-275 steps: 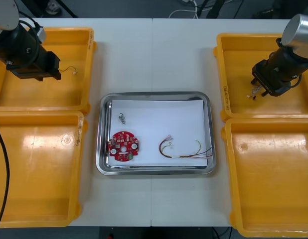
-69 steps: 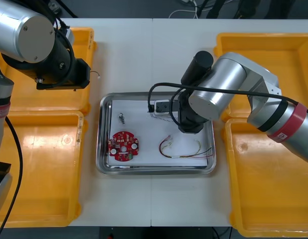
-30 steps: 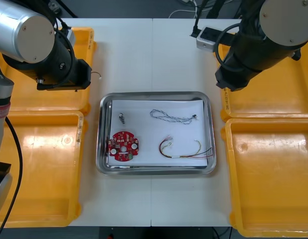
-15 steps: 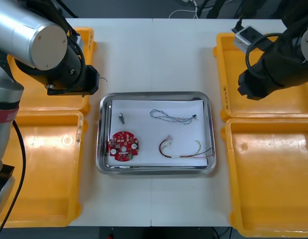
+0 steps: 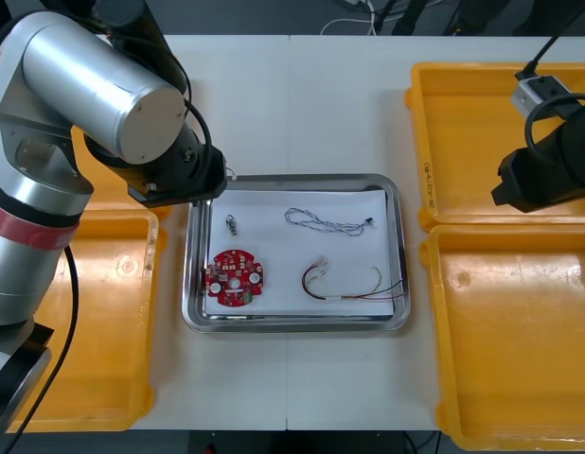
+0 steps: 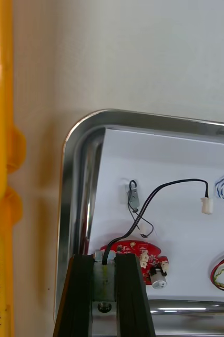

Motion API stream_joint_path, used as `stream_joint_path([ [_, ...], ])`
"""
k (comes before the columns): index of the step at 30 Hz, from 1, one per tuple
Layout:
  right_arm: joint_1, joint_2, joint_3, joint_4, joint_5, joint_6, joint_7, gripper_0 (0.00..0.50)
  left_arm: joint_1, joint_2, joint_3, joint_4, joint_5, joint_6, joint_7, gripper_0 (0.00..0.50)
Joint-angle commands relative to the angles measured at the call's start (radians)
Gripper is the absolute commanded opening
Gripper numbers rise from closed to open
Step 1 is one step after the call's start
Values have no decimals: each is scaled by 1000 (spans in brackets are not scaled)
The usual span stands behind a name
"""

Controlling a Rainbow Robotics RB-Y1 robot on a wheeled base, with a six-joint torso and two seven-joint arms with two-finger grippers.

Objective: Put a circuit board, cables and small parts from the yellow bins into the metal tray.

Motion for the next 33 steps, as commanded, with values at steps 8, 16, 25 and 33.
stream_joint_path([
  [8, 173, -58, -198, -69, -10, 4, -169, 500, -90, -74, -95, 65, -20, -83, 24, 0],
  [16, 248, -58, -281, -65, 10, 4, -137, 500, -117, -105, -155, 155, -37, -169, 29, 0],
  [25, 280, -48, -303, 7, 32, 4, -106, 500, -119, -111, -201, 205, -37, -192, 27, 0],
  [33, 280, -10, -310, 61, 82, -15, -53, 500, -117, -109, -208, 224, -43, -197, 23, 0],
])
